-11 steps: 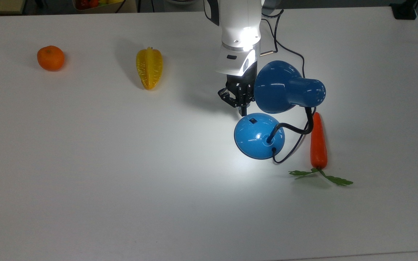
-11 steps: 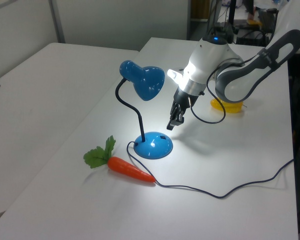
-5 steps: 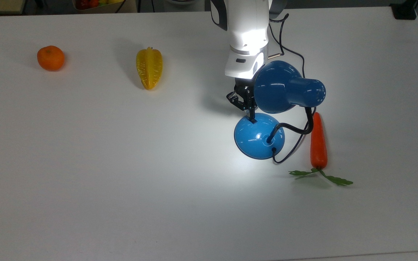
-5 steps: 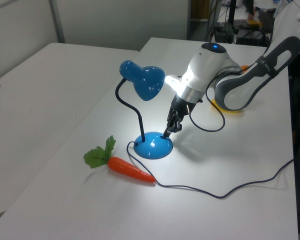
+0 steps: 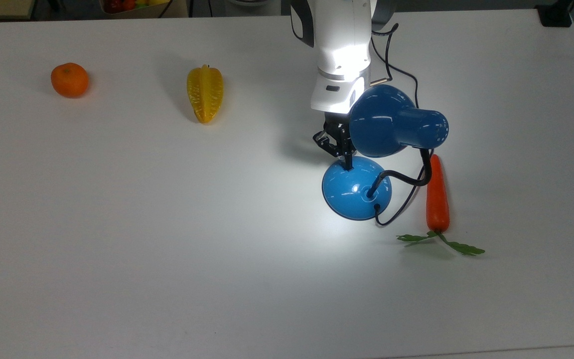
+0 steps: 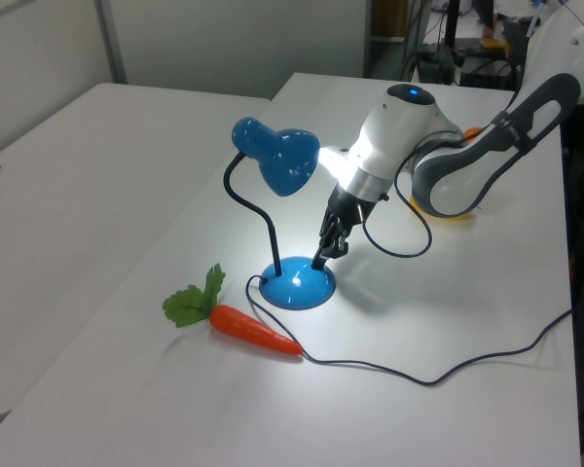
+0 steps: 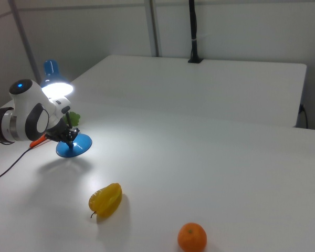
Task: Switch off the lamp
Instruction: 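Lower the gripper onto the switch on the lamp base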
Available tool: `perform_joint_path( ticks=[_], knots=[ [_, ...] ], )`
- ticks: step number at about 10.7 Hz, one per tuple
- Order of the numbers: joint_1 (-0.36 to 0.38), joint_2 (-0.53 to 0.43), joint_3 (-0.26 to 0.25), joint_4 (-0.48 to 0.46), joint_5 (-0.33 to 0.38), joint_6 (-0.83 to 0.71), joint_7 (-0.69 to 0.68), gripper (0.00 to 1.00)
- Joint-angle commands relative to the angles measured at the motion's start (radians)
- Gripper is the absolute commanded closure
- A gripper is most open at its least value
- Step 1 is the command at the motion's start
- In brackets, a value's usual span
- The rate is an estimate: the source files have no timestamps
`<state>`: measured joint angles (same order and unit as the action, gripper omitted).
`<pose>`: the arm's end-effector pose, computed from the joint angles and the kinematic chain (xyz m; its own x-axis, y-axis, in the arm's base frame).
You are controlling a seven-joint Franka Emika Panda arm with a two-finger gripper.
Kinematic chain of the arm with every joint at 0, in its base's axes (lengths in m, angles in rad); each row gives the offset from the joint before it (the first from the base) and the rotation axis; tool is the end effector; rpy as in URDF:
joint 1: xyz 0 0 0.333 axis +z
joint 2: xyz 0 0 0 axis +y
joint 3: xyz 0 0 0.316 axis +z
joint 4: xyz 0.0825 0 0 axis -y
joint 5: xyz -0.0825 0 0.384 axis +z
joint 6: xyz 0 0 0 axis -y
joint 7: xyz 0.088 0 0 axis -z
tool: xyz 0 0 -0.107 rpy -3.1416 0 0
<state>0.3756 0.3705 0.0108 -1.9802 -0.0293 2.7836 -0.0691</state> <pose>0.5991 0.2447 0.3261 0.8018 0.4278 0.4172 0.4516 -0.8911 0.0458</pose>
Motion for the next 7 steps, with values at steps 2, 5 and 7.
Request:
perform_joint_path(
  ticks=[2, 5, 7],
  knots=[
    [0.009, 0.031, -0.003, 0.012, -0.014, 0.025, -0.005, 1.00],
    [0.006, 0.031, -0.003, -0.011, -0.014, 0.017, -0.006, 1.00],
    [0.005, 0.031, -0.003, -0.023, -0.014, 0.013, -0.008, 1.00]
  ],
)
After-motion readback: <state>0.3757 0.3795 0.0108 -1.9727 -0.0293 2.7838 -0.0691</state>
